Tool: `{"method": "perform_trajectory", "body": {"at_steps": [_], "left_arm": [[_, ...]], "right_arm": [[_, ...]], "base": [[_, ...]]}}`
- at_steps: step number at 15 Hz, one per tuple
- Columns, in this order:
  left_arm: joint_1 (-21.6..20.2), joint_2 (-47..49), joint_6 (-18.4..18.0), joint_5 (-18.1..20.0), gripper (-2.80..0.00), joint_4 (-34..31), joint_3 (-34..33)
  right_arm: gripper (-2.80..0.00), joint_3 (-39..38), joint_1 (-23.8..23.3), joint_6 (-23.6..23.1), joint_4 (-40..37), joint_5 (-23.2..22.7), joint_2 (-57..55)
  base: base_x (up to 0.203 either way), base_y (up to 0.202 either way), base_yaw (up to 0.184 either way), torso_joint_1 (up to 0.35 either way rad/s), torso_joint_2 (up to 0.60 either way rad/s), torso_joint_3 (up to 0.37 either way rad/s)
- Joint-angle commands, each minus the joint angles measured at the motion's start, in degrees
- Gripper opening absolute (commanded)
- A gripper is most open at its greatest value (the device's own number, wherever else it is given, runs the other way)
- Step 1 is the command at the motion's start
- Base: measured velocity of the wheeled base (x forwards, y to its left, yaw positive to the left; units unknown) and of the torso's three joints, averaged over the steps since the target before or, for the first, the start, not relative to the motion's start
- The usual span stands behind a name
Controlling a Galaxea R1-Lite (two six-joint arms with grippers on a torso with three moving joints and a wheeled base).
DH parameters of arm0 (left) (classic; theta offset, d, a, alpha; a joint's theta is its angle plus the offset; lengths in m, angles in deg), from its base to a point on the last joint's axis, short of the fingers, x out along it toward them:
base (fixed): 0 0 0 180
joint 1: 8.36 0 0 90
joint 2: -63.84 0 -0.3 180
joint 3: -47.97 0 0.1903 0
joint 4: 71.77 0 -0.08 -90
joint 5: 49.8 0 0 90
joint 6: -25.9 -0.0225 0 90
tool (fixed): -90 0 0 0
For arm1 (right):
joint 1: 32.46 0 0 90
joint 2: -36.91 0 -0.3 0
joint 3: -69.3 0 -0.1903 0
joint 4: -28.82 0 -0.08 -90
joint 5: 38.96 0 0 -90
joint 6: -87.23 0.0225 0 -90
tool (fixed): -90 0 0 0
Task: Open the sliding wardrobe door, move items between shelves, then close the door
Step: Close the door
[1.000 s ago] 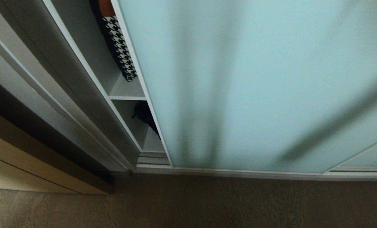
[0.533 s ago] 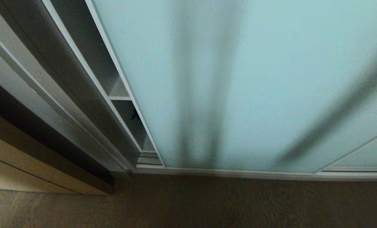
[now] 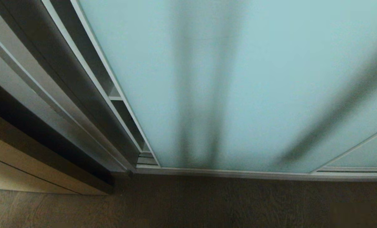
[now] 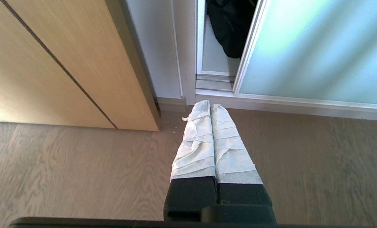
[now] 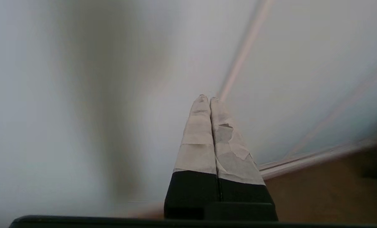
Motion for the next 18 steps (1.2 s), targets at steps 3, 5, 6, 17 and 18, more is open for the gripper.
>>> {"method": "perform_trajectory", "body": {"at_steps": [3,5,6,17,18], "left_arm": [[0.0,0.1,0.0,0.1,-2.80,0.0,0.0],[0.0,0.1,0.0,0.1,-2.80,0.0,0.0],[0.0,0.1,0.0,0.1,-2.80,0.0,0.0],[0.0,0.1,0.0,0.0,-2.80,0.0,0.0],[0.0,0.1,0.0,0.1,-2.80,0.0,0.0]], "right_arm": [[-2.80,0.5,-3.7,3.9,-0.5,6.9,4.5],[-2.80,2.8,-10.3,5.9,-0.6,9.8,2.4],[-2.80,3.6,-14.5,6.2,-0.5,10.2,1.3],[-2.80,31.6,-52.9,13.1,-1.5,5.8,-31.3],[-2.80,34.9,-53.6,13.6,-1.7,3.9,-34.3]], "base": [[0.000,0.000,0.000,0.000,0.00,0.000],[0.000,0.000,0.000,0.000,0.00,0.000],[0.000,0.000,0.000,0.000,0.00,0.000],[0.000,0.000,0.000,0.000,0.00,0.000],[0.000,0.000,0.000,0.000,0.00,0.000]]}}
